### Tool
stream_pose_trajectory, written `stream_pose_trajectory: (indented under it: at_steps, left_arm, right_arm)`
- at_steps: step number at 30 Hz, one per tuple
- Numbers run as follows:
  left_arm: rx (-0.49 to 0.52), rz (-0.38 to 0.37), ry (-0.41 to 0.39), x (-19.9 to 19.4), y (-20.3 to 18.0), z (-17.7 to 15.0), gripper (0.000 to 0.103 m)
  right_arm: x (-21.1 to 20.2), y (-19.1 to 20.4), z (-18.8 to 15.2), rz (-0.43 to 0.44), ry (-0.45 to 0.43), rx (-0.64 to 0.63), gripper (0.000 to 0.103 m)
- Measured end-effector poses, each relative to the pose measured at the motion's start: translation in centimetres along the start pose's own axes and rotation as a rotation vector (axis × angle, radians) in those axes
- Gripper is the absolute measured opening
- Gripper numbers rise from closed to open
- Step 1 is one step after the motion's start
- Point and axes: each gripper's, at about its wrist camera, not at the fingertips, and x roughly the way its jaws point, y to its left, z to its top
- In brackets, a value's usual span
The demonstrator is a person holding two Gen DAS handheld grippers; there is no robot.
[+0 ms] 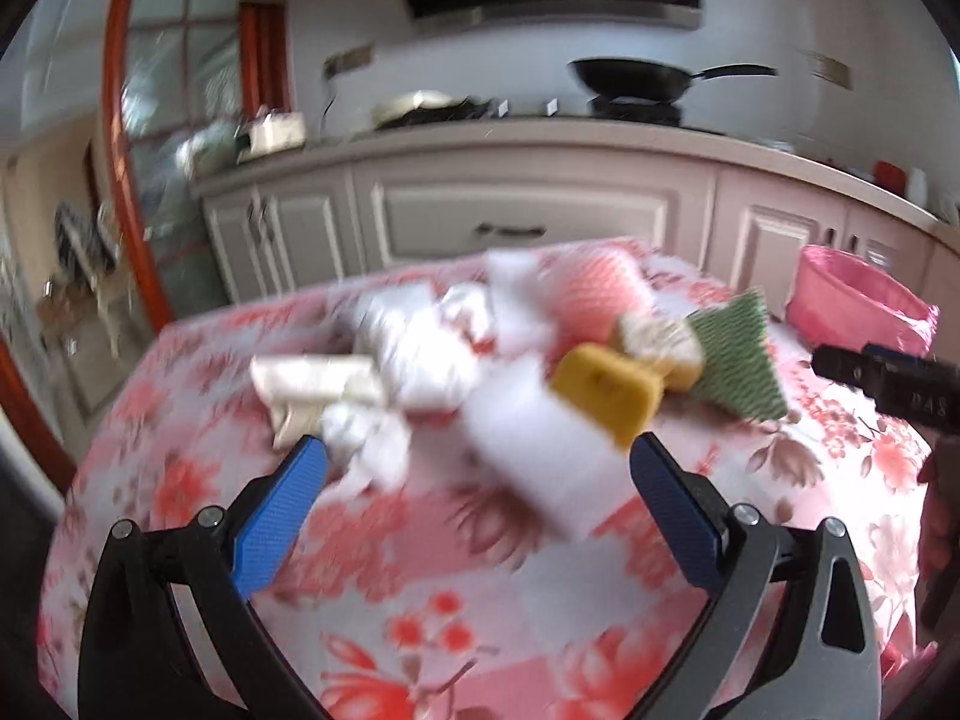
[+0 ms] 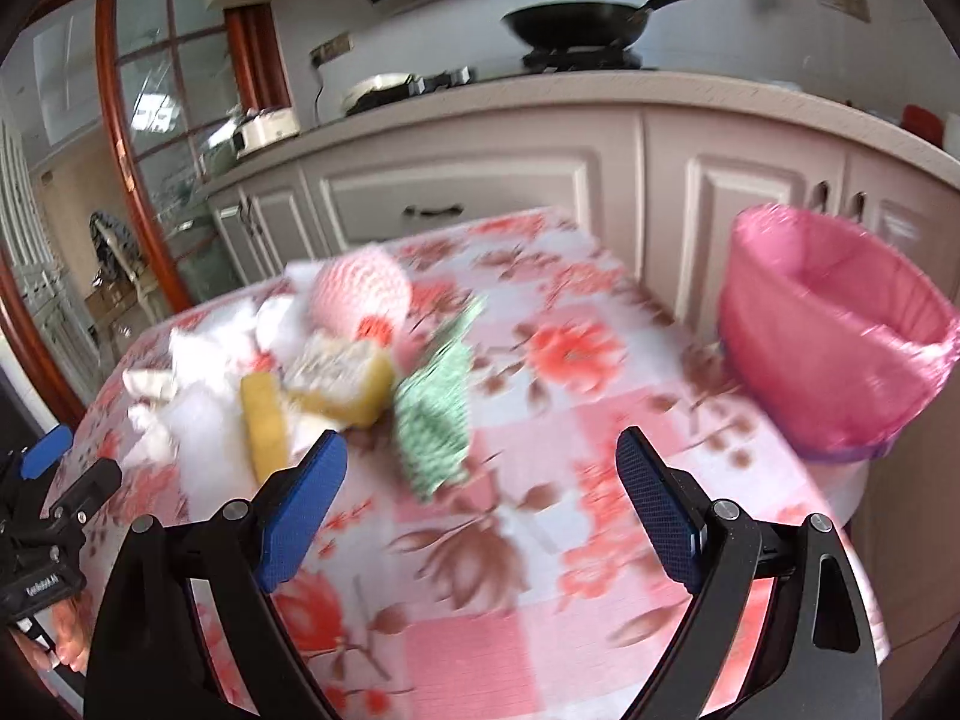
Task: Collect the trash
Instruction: 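Move both open tools back over the table items, then grasp the white foam sheet with the left tool while the right grasps the yellow sponge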
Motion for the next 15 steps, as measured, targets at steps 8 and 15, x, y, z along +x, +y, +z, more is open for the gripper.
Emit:
stream_pose_trajectory:
  at_steps: [8,15]
  left_arm:
    - [-0.056,-0.010,0.078,3.6,-1.2,0.6,0.097]
    - [0.002,0.010,0.159,7.6,-5.2,1.0,0.094]
  right_arm:
    - [-0.2,-0.4,-0.4,-0.018,-0.020,-0.007,0.086]
    - [-0.8,-1.8,0.1,-0.037,-0.041,0.000,0.086]
